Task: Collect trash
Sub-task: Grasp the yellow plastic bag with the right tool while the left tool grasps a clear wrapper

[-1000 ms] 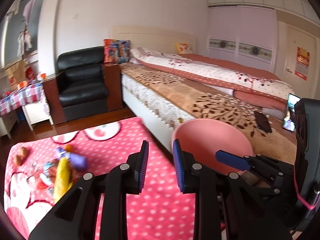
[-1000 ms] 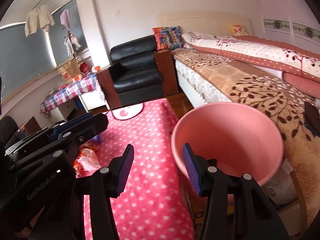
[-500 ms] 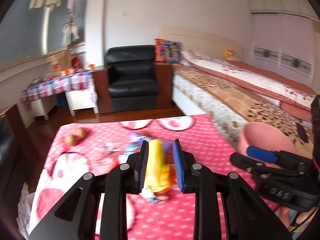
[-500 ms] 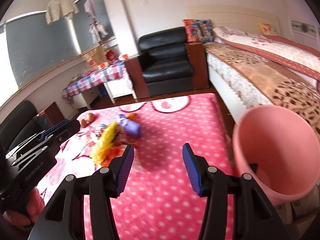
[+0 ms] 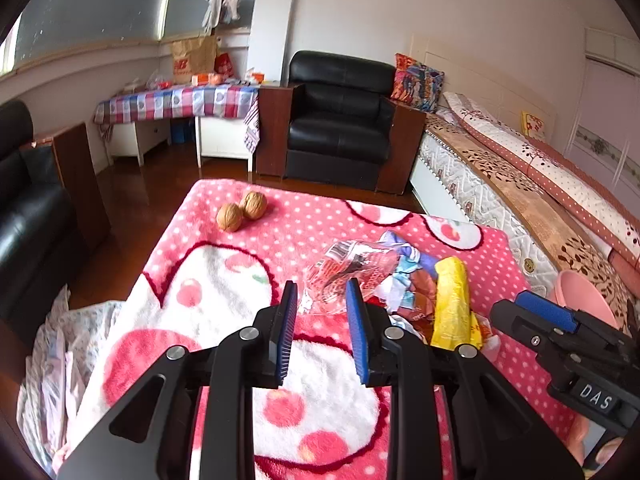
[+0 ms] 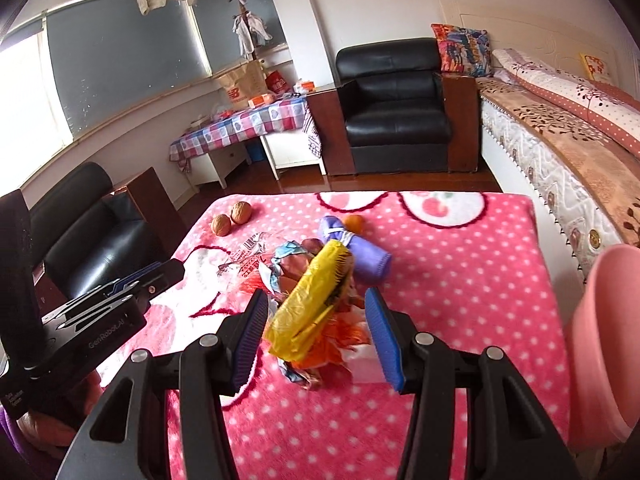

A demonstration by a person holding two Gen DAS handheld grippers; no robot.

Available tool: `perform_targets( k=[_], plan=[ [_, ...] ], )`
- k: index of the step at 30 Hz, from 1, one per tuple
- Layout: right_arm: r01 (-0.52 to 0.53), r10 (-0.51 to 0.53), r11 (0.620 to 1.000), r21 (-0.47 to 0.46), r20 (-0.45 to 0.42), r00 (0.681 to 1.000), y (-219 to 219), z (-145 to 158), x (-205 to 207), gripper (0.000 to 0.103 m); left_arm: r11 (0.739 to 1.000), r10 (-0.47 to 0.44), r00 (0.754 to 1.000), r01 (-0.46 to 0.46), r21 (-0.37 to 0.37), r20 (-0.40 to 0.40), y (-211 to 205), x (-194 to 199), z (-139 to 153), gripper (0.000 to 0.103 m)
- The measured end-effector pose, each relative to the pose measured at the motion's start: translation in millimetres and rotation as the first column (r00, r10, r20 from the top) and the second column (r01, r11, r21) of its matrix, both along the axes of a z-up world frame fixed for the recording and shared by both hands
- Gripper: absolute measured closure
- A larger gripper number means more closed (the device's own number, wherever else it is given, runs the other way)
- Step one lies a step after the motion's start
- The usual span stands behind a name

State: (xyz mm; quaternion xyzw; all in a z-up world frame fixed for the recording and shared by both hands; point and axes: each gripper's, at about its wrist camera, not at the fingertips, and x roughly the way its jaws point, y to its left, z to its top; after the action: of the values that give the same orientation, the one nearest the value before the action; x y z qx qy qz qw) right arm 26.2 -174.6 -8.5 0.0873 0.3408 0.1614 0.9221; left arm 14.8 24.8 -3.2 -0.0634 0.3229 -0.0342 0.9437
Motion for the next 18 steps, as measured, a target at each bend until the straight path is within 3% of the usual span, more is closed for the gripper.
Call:
perform_targets(
  k=[6,14,18],
  plan=[
    [-0.001,0.001,1.0,-0.012,-0.027,1.0,11,-12,16,0.053,0.995,0.022,0.997,-0.029,-0.096,-0.074,6,24,-11,0.078],
    [-0.009,0.007,1.0,-0.027,-0.078,0.997,14,-30,26,0.054,0.991,0.004,0.988,-0.025,-0.132,-0.152,1,49,-31,0.078],
    [-0.013,0.01,0.999,-0.035,-0.086,0.996,11,-36,24,0.068,0.993,-0.023,0.984,0.002,-0.119,-0.179,-3,50,-42,0.078]
  ],
)
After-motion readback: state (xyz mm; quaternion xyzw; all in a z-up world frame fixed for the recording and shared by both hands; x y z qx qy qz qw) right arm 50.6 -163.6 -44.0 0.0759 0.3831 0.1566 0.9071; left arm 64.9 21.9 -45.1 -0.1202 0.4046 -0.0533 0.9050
